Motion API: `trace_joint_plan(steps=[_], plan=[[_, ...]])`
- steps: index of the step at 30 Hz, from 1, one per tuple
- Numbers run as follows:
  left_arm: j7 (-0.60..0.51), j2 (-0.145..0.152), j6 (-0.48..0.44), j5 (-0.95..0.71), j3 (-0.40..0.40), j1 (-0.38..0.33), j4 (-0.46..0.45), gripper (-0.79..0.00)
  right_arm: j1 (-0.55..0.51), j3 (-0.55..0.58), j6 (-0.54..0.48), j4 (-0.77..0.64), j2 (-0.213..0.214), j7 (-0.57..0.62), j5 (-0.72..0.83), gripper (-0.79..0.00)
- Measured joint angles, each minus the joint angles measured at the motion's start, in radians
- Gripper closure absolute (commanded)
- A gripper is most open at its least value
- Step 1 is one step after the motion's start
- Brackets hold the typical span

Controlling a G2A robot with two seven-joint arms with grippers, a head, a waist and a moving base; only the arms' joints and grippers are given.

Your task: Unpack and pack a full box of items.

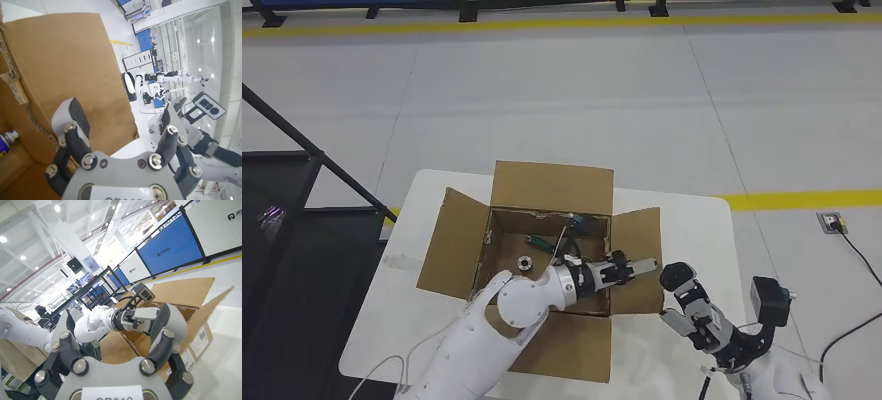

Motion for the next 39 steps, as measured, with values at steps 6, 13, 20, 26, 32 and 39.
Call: trace_joint_plan(steps=[6,13,20,26,32,39], plan=[[0.012,-0.027,0.0,-0.014,0.045,-0.039,0.067,-0.785,-0.024,0.019,0.017,-0.018,0.0,-0.044,-0.018,-0.785],[0.007,-0.043,-0.003,-0.013,0.058,-0.053,0.105,-0.785,-0.105,0.064,0.071,-0.079,-0.005,-0.178,-0.109,-0.785],[-0.005,-0.054,0.006,-0.012,0.062,-0.06,0.126,-0.785,-0.125,0.063,0.092,-0.096,-0.005,-0.189,-0.111,-0.785],[-0.029,-0.046,-0.004,0.001,0.022,-0.042,0.069,-0.785,-0.121,0.058,0.103,-0.109,-0.005,-0.181,-0.123,-0.785],[-0.066,-0.007,-0.003,0.025,-0.097,0.047,-0.112,-0.785,-0.081,0.04,0.168,-0.166,-0.001,-0.118,-0.177,-0.785],[-0.076,0.052,0.003,0.06,-0.344,0.228,-0.378,-0.785,0.047,-0.038,0.323,-0.212,0.003,0.054,-0.254,-0.785]])
